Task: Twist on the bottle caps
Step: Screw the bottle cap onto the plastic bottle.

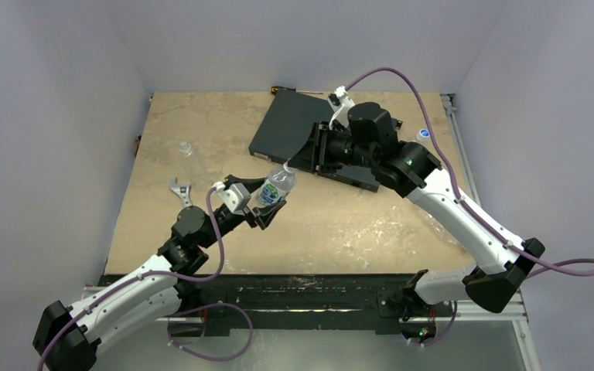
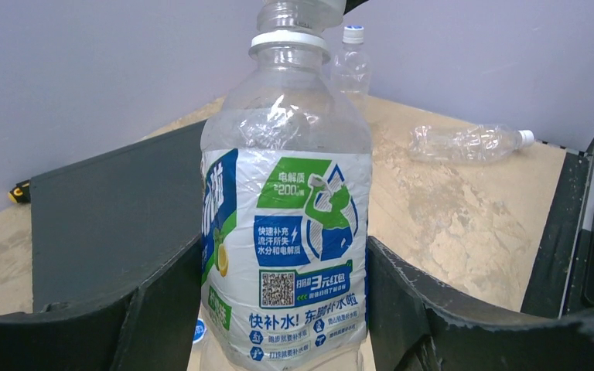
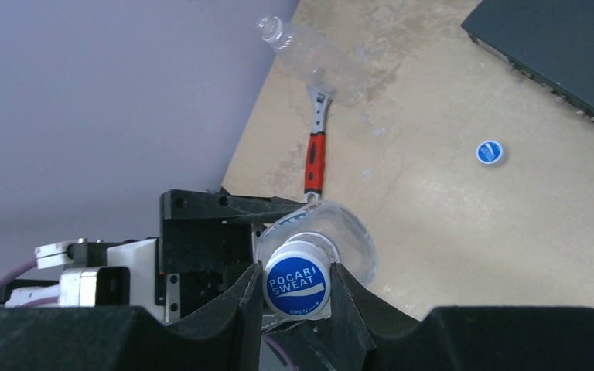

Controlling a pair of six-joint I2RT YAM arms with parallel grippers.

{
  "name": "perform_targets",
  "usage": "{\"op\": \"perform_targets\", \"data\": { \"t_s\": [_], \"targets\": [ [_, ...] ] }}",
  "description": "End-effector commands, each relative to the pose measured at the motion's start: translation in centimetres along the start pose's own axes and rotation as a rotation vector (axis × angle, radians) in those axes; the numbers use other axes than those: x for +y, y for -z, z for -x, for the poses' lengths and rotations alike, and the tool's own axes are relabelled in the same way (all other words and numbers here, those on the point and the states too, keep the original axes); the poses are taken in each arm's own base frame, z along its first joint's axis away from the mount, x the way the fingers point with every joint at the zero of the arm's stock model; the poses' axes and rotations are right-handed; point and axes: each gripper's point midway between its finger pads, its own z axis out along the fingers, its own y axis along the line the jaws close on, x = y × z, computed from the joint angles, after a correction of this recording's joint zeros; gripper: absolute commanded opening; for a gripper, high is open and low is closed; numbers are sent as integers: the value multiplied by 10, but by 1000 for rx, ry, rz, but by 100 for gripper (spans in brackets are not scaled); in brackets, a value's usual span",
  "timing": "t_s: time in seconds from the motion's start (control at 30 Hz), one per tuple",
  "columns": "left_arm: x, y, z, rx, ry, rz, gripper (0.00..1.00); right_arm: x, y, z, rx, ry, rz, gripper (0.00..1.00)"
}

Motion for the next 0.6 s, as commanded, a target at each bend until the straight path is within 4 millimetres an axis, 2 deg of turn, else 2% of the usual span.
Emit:
{"op": "perform_targets", "data": {
  "t_s": [0.0, 0.27, 0.57],
  "targets": [
    [-4, 1, 104, -362, -44, -23, 0, 24, 4, -55, 282, -52, 93, 0],
    [-9, 0, 98, -314, -77, -54, 0, 4, 1, -55, 297, -47, -35, 0],
    [-18, -4, 91, -265, -121, -112, 0, -4, -3, -43, 258, -32, -106, 0]
  ]
}}
